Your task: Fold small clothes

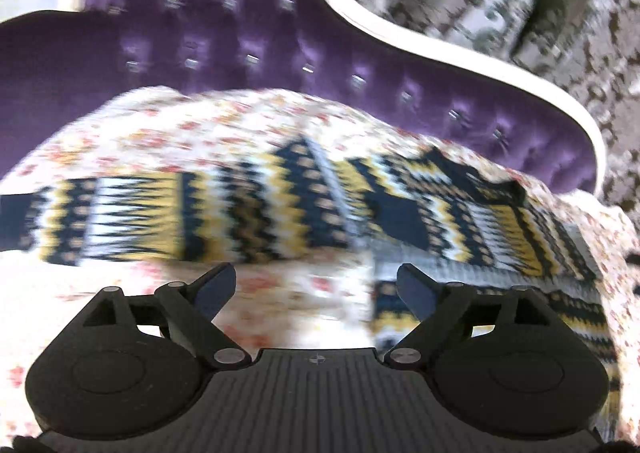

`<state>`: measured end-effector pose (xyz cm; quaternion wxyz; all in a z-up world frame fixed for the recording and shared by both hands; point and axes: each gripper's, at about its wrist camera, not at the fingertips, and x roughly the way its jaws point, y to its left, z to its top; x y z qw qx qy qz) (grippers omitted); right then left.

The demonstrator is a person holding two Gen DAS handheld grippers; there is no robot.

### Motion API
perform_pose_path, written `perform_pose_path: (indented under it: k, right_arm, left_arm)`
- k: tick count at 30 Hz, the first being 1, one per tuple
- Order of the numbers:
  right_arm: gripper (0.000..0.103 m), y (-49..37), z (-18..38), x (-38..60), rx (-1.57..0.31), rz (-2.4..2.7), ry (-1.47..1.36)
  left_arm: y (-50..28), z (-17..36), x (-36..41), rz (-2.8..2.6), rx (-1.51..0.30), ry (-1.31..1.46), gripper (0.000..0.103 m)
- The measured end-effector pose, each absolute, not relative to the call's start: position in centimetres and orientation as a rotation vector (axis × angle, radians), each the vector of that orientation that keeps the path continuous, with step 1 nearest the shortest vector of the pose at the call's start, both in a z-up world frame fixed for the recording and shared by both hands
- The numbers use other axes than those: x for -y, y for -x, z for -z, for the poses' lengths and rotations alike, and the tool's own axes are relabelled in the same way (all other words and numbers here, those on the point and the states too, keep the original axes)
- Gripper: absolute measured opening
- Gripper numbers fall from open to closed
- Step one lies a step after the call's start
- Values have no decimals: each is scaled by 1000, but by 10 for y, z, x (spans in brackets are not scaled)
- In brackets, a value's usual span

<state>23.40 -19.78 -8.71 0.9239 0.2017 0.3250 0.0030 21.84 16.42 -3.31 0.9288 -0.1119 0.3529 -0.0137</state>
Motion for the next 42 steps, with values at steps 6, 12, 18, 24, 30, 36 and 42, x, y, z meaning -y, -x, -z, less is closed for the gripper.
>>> perform_pose_path:
  k: [6, 12, 18, 24, 30, 36, 42]
  right_arm:
    - [103, -203, 95, 156, -592, -39, -288]
    - [102, -207, 106, 130, -571, -156, -242]
    - [102, -205, 102, 116, -534, -218, -232]
    - [102, -208, 105, 122, -550, -204, -264]
    - [103, -209, 106, 123, -554, -202, -279]
    - [103, -210, 108, 119, -568, -218, -271]
    - [103, -210, 109, 119, -573, -221, -274]
  left_arm:
    - [-201, 32, -215, -73, -678, 272, 97]
    - [-197, 36, -264, -178, -677, 374, 98]
    - [-206, 48, -308, -236, -685, 535, 98]
    - [-220, 71, -326, -257, -733, 634, 98]
    - [-233, 84, -330, -272, -728, 644, 98]
    - [-241, 83, -328, -254, -657, 624, 96]
    - [-242, 82, -329, -294, -666, 620, 76]
